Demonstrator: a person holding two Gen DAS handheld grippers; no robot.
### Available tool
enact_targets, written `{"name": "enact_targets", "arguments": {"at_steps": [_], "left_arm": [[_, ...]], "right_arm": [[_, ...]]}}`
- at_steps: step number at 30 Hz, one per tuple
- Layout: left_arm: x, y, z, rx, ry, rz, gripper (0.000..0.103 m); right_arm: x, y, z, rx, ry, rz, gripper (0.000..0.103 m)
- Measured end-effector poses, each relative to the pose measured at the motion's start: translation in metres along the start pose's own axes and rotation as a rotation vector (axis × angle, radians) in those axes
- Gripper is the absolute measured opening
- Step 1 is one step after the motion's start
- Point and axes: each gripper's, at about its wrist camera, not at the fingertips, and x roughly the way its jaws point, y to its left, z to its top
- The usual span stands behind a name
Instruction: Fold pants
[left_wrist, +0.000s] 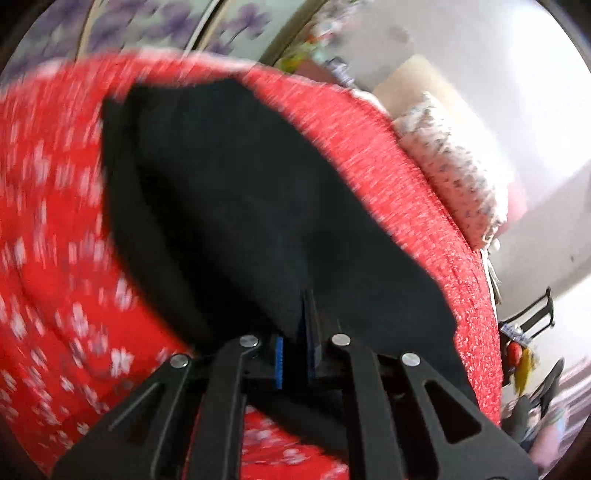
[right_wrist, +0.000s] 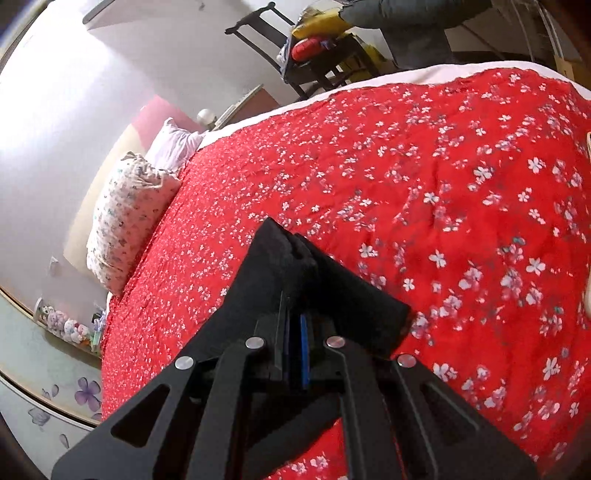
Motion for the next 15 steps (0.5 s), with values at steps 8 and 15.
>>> {"name": "enact_targets", "arguments": {"at_steps": [8, 15], "left_arm": [[0.001, 0.001, 0.008, 0.009, -0.022, -0.084, 0.044], [0.002, 0.029, 0.041, -0.149, -0.007, -0.176, 0.056]], "right_arm": [[-0.006, 0.002, 0.001, 0.011, -0.011, 0.028, 0.004], [-0.013, 0.011, 0.003, -0.023, -0.036, 0.060, 0.004]]}}
